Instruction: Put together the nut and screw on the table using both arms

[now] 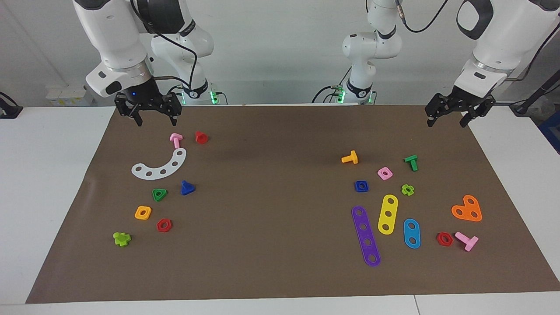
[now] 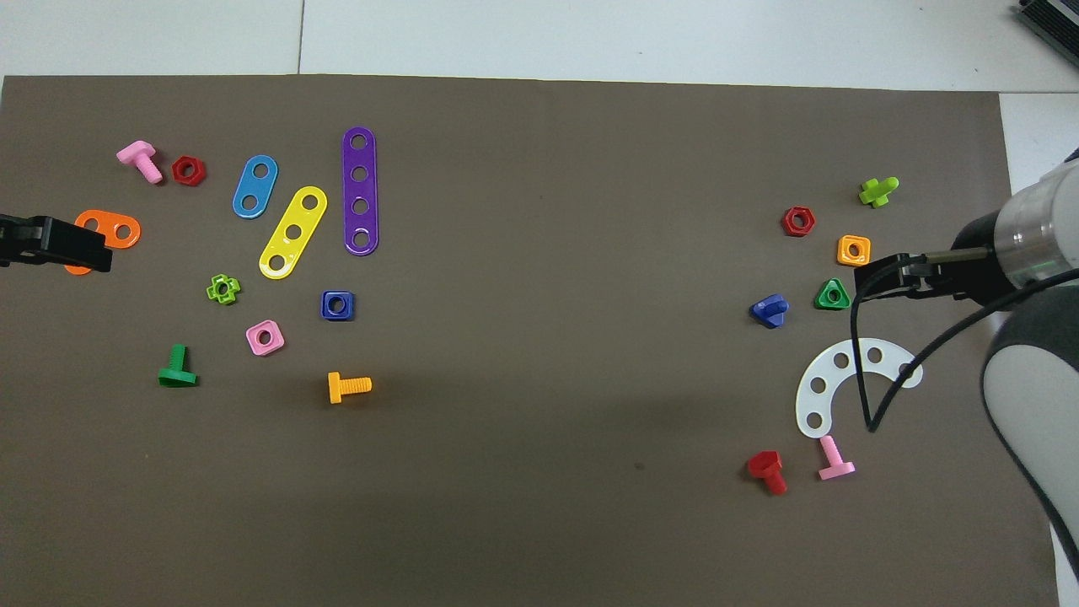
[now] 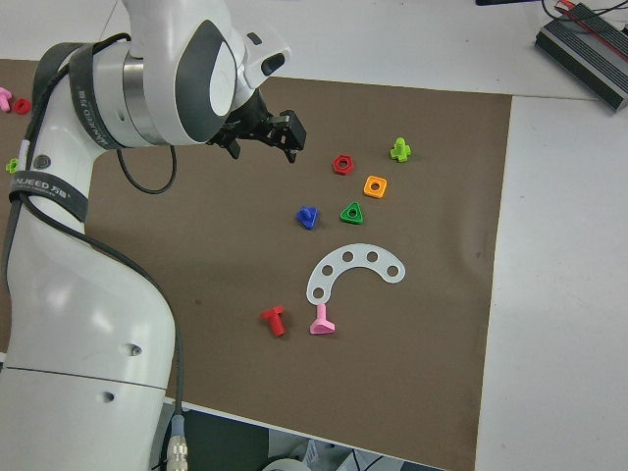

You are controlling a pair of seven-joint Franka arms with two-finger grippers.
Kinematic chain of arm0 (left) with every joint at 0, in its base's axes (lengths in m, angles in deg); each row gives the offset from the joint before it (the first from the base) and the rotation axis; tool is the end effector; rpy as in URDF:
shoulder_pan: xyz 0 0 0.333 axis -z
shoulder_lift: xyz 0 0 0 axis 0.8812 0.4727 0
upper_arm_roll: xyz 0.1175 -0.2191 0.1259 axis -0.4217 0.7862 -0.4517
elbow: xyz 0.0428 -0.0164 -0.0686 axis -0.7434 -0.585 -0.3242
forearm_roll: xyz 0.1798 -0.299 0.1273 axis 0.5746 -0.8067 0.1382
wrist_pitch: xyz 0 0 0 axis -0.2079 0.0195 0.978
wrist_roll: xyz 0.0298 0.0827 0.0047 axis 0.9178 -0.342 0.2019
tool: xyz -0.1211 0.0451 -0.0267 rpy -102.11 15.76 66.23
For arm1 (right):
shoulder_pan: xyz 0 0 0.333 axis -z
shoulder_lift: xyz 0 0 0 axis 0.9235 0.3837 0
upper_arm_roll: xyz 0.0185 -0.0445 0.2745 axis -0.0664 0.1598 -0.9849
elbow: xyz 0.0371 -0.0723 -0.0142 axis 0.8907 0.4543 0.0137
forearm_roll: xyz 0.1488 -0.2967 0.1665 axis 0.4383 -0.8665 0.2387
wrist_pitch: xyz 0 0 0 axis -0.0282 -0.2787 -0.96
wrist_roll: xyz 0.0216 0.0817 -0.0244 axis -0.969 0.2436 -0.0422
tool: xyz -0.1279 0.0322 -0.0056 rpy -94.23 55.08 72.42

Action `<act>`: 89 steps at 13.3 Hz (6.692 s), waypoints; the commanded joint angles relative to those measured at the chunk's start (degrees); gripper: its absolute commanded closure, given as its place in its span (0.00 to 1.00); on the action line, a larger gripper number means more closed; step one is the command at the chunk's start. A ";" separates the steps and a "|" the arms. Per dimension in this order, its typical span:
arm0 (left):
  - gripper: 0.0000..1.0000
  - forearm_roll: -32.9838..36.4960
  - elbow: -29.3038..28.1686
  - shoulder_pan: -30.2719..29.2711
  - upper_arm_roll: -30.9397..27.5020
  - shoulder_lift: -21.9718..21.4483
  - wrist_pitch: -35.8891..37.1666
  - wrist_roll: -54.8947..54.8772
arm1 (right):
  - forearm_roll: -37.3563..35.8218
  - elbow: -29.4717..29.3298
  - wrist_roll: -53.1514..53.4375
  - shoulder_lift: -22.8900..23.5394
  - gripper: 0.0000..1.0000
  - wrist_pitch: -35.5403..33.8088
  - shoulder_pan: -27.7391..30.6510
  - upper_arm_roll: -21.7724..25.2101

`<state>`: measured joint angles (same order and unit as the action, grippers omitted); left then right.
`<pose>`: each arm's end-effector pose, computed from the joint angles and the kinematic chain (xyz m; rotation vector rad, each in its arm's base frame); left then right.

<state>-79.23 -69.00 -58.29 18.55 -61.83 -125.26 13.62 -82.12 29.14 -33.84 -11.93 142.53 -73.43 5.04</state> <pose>0.5419 -0.0056 0.5591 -3.1216 0.1730 -0.0272 0.5236 0.0466 0.5421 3.1129 0.0094 -0.0140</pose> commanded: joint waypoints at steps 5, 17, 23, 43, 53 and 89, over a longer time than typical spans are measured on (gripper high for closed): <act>0.00 -0.23 -2.37 0.19 -0.14 -1.85 -1.16 0.14 | 1.17 2.25 -2.33 -1.82 0.00 1.81 0.90 -0.33; 0.00 -2.51 -10.70 6.17 0.03 4.56 -15.98 5.24 | 1.09 11.21 -2.94 -2.70 0.02 12.62 0.99 -0.33; 0.01 -3.39 -22.66 8.72 0.03 7.11 -34.01 11.03 | 1.09 19.83 -3.47 0.45 0.05 25.88 2.21 -0.25; 0.38 -3.39 -33.31 14.34 0.03 13.53 -49.06 11.31 | 1.09 33.37 -5.14 9.78 0.42 52.26 0.63 -0.33; 1.00 -3.13 -21.93 13.38 -0.14 15.90 -38.55 9.64 | 1.09 31.01 -0.78 10.40 1.00 51.74 -3.56 -0.42; 1.00 -10.78 2.73 33.67 -0.32 27.06 -34.12 36.00 | -1.65 14.65 32.40 6.29 0.04 31.19 -14.41 0.02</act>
<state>-89.38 -68.64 -27.28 19.42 -37.13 -159.07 48.62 -85.54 42.61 0.60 -1.85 176.41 -91.04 5.78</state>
